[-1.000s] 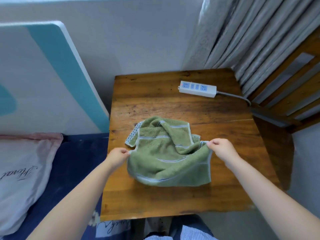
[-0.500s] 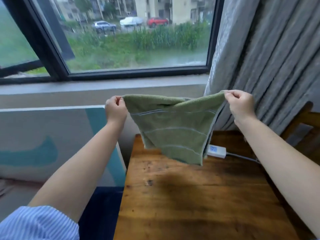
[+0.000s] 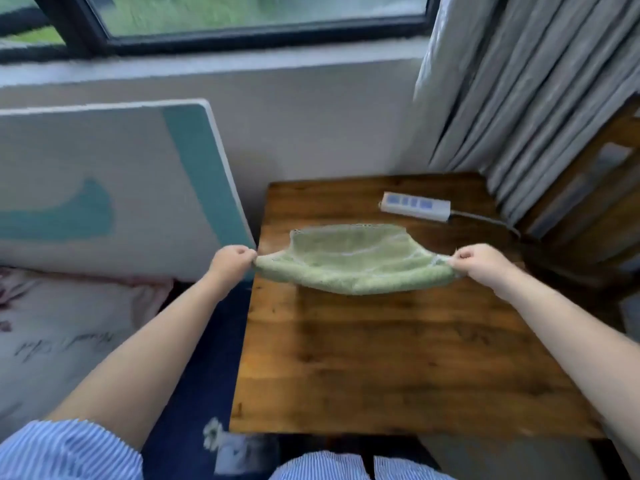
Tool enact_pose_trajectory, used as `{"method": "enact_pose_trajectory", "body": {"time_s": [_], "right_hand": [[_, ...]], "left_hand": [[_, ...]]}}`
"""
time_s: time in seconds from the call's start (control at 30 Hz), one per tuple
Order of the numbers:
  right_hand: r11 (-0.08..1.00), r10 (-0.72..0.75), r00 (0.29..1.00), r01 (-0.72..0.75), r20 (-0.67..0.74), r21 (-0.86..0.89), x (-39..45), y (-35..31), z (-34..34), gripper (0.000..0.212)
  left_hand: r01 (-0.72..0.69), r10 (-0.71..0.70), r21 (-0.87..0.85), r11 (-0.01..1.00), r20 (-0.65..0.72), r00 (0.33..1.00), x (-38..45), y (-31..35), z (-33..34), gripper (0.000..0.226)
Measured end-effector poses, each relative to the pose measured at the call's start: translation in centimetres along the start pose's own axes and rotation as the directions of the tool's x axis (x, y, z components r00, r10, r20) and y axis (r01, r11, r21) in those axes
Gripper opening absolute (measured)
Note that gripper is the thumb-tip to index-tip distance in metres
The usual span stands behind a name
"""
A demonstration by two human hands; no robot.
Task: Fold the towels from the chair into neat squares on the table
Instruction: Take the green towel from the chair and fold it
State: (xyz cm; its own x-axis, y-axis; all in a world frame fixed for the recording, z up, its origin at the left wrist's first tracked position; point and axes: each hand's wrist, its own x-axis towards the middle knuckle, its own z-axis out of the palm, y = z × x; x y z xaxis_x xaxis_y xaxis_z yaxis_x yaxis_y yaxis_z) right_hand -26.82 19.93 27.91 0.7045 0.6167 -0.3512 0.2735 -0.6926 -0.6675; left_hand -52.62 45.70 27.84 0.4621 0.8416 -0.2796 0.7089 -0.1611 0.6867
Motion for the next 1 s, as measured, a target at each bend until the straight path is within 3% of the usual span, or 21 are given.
{"method": "enact_pose_trajectory", "body": {"time_s": [0.1,0.23,0.3,0.43,0.57,0.63,0.7,0.8,1.0], "right_hand": [[0.958,0.14,0.975,-0.089,0.175,-0.272,-2.2,3.9,4.3,0.039],[0.833,0.342,0.87,-0.105,0.355,-0.544,-5.6,7.1,8.5,0.041],[0.78,0.421,0.818,-0.107,0.391,-0.616,-7.1,8.4,9.9,0.039],[0.697,0.527,0.755,-0.121,0.39,-0.706,-9.1,10.5,12.2,0.034],[0.711,0.573,0.728,-0.214,0.375,-0.67,-9.7,12.3,13.4,0.031],[0.718,0.56,0.74,-0.211,0.372,-0.663,-9.6,11.9,13.2,0.021],[0.736,0.531,0.775,-0.221,0.342,-0.64,-8.5,11.5,13.1,0.019],[0.779,0.447,0.846,-0.209,0.29,-0.591,-6.4,10.2,12.4,0.021],[0.818,0.3,0.937,-0.157,0.178,-0.553,-0.3,7.8,11.4,0.039]], "left_hand": [[-0.047,-0.111,0.417,0.907,0.347,0.931,-2.2,-3.8,2.3,0.021],[-0.158,-0.302,0.648,0.745,0.539,0.786,-5.2,-8.1,5.3,0.025],[-0.181,-0.415,0.705,0.686,0.583,0.699,-6.3,-9.8,6.4,0.022],[-0.182,-0.516,0.753,0.632,0.584,0.627,-7.7,-12.9,7.6,0.027],[-0.149,-0.596,0.76,0.632,0.6,0.534,-8.6,-14.8,8.2,0.014],[-0.145,-0.58,0.757,0.637,0.595,0.557,-8.7,-15.1,8.4,0.026],[-0.188,-0.507,0.74,0.645,0.599,0.62,-7.9,-14.8,8.7,0.039],[-0.229,-0.396,0.706,0.67,0.601,0.694,-6.0,-12.9,9.6,0.04],[-0.313,-0.278,0.684,0.659,0.609,0.743,-0.9,-8.0,12.1,0.035]]}}
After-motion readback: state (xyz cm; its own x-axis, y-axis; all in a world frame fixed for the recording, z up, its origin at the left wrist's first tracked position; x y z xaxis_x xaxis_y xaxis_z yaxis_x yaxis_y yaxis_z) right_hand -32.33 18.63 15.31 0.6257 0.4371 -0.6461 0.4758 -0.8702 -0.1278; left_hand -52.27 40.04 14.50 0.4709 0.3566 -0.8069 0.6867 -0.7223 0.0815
